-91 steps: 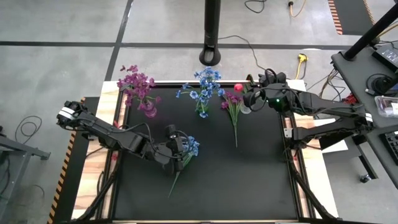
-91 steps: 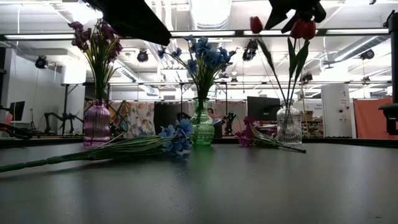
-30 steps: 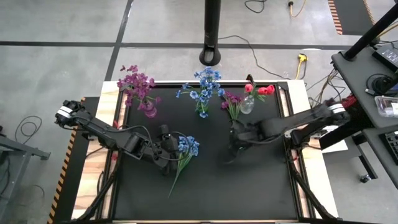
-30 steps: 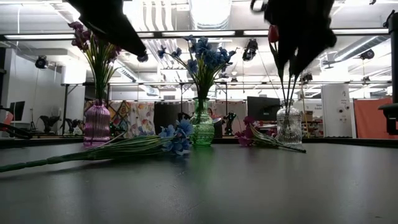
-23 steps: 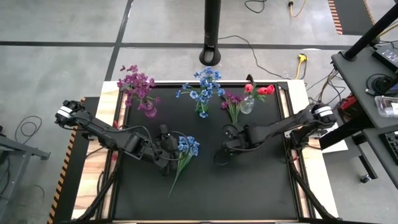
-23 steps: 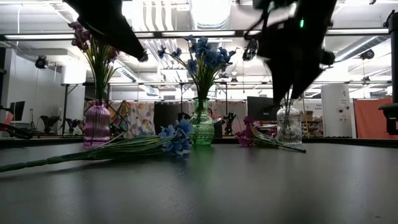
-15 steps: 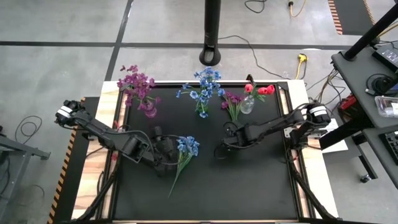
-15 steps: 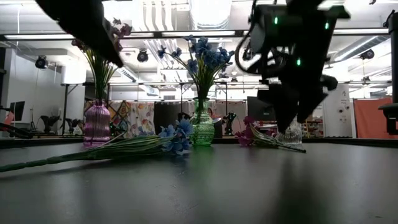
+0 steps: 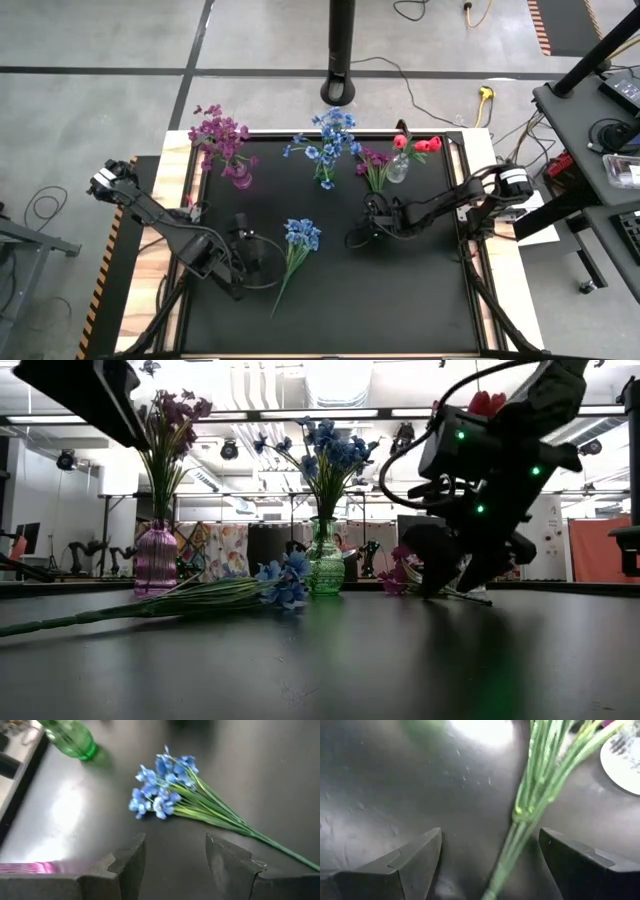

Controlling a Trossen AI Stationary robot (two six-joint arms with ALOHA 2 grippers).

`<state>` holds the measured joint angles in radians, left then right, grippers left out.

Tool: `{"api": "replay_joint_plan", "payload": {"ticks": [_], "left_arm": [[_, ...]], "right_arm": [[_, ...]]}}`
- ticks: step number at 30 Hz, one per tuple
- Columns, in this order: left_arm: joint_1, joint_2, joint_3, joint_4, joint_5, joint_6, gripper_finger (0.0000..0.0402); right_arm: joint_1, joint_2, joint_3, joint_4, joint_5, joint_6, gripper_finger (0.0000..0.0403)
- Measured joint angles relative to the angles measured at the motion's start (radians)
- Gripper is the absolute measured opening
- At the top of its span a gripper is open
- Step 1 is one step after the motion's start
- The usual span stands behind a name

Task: Sort flowers into vase by color
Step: Put the violet flowers into the violet vase

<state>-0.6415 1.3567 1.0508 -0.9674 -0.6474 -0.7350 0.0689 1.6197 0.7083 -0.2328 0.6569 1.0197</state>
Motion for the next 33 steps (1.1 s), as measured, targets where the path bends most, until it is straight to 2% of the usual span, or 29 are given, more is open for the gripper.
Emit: {"api": "replay_joint_plan", "payload": {"ticks": [6, 9, 12, 21, 25, 27, 33], "left_arm": [[0.0, 0.0, 0.0, -0.001, -0.111, 0.0, 0.0187], [0.0, 0.0, 0.0, -0.001, -0.149, 0.0, 0.0187], [0.0, 0.0, 0.0, 0.001, -0.172, 0.0, 0.0187], [0.001, 0.0, 0.0, 0.006, -0.184, 0.0, 0.0187], [0.001, 0.0, 0.0, 0.009, -0.226, 0.0, 0.0187], [0.001, 0.0, 0.0, 0.011, -0.236, 0.0, 0.0187], [0.001, 0.0, 0.0, 0.015, -0.236, 0.0, 0.0187]], "right_arm": [[-0.005, 0.028, -0.015, 0.069, 0.018, 0.005, 0.0325], [-0.006, 0.035, -0.015, 0.082, 0.017, 0.005, 0.0308], [-0.01, 0.042, -0.015, 0.091, 0.015, 0.004, 0.0265], [-0.01, 0.048, -0.014, 0.089, -0.018, -0.001, 0.0088], [-0.008, 0.048, -0.012, 0.086, -0.027, -0.002, 0.0029], [-0.008, 0.046, -0.01, 0.085, -0.034, -0.009, 0.0017], [0.003, -0.004, -0.013, 0.038, -0.073, -0.012, 0.0019]]}}
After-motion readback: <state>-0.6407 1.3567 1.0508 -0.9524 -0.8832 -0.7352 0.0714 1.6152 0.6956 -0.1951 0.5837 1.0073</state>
